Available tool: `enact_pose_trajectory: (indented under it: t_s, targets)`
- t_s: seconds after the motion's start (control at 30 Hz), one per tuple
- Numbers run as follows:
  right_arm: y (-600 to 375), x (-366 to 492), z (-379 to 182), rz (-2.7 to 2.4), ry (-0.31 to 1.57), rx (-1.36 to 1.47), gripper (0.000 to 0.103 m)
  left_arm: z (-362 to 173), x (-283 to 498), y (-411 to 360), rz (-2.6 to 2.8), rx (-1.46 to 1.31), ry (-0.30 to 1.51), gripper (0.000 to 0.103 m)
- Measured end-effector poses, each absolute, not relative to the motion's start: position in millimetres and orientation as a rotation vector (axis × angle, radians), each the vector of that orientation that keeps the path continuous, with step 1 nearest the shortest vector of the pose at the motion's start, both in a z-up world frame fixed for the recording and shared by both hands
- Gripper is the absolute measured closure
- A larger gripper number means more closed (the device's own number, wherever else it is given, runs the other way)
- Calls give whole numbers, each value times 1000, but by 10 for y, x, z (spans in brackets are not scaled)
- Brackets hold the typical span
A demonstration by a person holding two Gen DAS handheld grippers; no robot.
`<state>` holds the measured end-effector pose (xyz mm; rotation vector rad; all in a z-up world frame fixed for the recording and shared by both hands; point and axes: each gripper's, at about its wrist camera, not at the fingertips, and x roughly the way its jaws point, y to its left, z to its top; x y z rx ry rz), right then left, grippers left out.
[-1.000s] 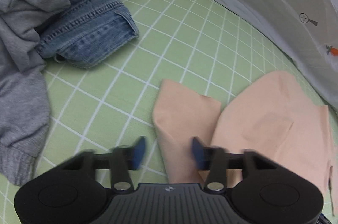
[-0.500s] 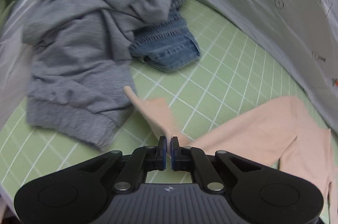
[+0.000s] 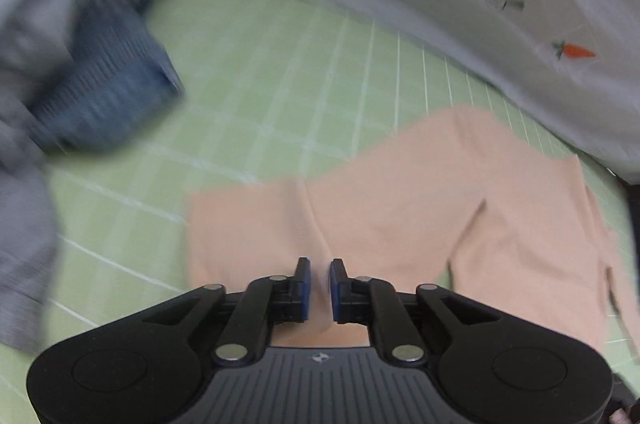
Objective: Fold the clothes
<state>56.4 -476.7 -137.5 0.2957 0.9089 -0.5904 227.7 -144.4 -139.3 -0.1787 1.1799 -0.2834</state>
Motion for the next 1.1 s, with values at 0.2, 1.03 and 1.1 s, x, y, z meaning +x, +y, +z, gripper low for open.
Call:
enact_pose_trajectory:
  t_s: [0.2, 1.03, 1.1]
  targets:
    - [-4751, 569, -1376, -599, 904, 297, 0, -1338, 2346, -1129, -225, -248, 1140, 52]
    - [-4779, 623, -1349, -608, 955, 315, 0, -1429, 2187, -765, -43, -328, 1129, 94]
    - [-4766, 620, -1327, -600, 996, 323, 0, -1297, 2049, -653, -21, -360, 1086, 94]
